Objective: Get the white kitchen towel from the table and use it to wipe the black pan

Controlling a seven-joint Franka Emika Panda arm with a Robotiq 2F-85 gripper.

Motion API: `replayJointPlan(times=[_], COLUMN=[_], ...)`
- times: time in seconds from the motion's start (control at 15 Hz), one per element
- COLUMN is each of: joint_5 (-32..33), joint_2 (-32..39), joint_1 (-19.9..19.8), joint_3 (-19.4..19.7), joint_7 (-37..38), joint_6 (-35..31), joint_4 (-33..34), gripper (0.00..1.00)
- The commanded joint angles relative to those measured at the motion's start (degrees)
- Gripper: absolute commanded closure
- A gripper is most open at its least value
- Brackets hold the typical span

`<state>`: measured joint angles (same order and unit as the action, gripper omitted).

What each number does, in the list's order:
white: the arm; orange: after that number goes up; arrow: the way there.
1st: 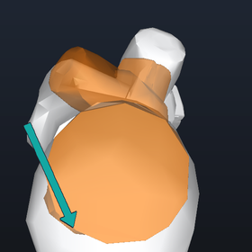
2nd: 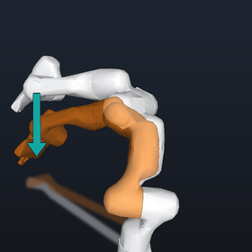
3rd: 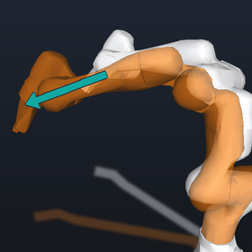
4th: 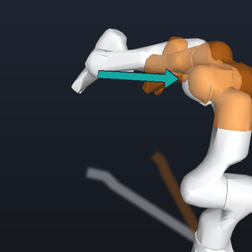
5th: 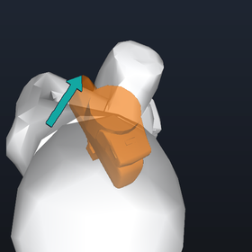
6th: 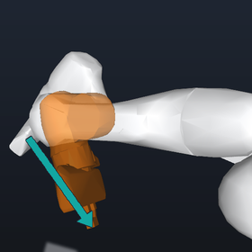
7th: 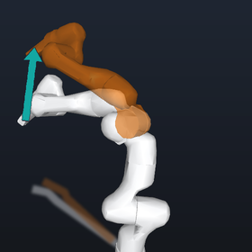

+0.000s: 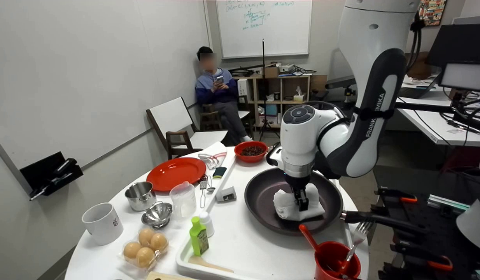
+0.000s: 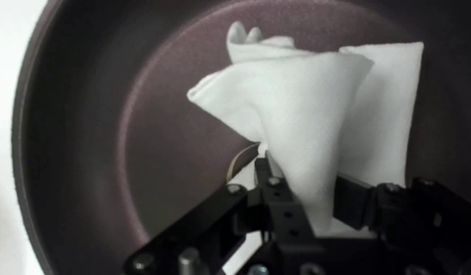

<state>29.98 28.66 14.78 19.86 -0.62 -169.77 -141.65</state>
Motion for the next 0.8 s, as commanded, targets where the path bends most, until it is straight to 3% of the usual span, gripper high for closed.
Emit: replayJointPlan(times=[0.0, 0.4, 0.53, 0.73], joint_5=[2.91, 4.27, 3.24, 1.06], joint_2=[-2.08, -0.32, 0.91, 1.26], joint_1=[4.8, 10.09, 9.6, 5.88], joint_3=[3.01, 7.57, 8.36, 7.85], joint_7=[1.91, 1.87, 1.53, 0.44], joint_6=[-2.36, -4.82, -4.52, -3.31], joint_4=[-3.55, -4.4, -3.24, -1.21], gripper=[0.9, 0.9, 0.9, 0.9])
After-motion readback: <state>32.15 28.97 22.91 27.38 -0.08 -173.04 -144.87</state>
